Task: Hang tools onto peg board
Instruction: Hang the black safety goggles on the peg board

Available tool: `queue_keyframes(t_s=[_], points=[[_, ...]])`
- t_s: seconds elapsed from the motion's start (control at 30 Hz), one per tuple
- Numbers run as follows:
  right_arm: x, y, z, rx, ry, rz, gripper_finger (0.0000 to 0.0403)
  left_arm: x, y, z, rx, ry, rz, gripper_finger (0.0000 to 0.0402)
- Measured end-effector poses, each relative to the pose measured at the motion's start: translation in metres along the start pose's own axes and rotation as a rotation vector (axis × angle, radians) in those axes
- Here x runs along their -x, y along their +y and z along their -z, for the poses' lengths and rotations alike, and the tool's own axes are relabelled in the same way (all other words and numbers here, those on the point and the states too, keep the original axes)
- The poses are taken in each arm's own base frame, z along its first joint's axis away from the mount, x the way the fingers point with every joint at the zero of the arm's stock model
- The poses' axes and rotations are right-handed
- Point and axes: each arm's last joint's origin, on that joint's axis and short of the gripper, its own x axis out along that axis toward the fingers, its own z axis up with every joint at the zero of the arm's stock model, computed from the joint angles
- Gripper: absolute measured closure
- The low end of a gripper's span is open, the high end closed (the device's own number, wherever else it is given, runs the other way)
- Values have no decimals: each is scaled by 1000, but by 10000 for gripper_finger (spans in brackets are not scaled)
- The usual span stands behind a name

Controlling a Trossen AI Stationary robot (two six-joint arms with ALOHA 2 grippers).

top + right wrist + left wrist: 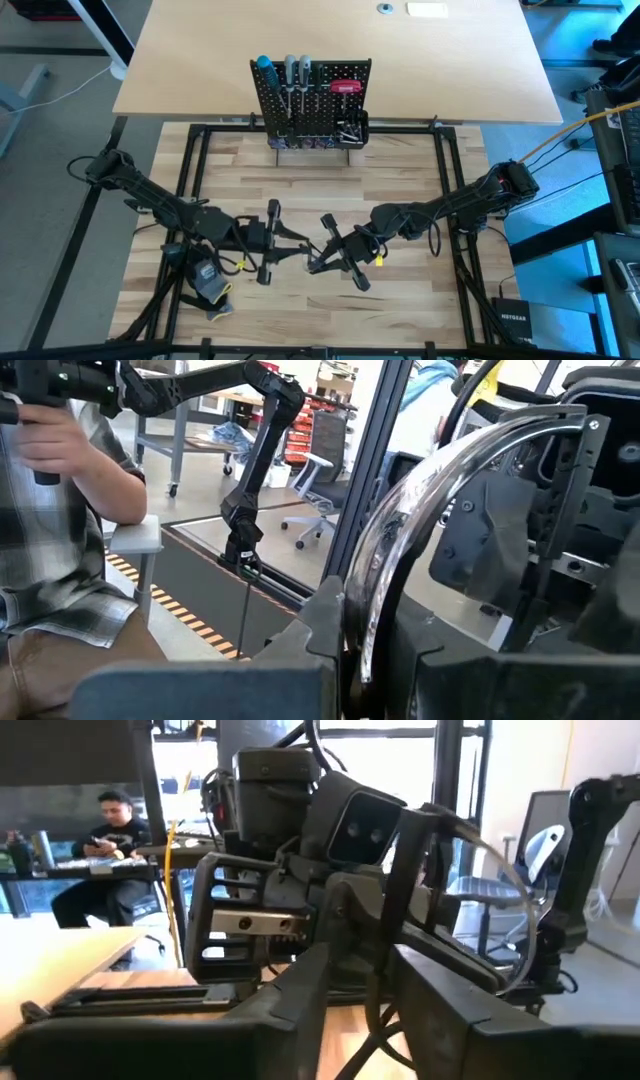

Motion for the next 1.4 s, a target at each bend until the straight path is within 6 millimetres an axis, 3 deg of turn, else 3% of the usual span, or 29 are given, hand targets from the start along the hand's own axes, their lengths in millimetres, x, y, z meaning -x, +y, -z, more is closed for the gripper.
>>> queue_keyframes(t_s=[0.23, 0.63, 1.03, 1.23, 1.4], points=[[0, 1, 1, -3, 8, 0, 371, 1, -1, 1, -84, 24, -16, 388], [0, 0, 2, -46, 20, 14, 371, 26, -3, -13, -254, 85, -173, 396], [0, -2, 1, -43, 31, 104, 371, 24, 1, -9, -271, 120, -190, 361], [0, -2, 1, -43, 30, 106, 371, 25, 0, -8, -273, 133, -185, 305], [1, -3, -1, -42, 35, 131, 371, 44, 4, -19, -246, 161, -161, 261]])
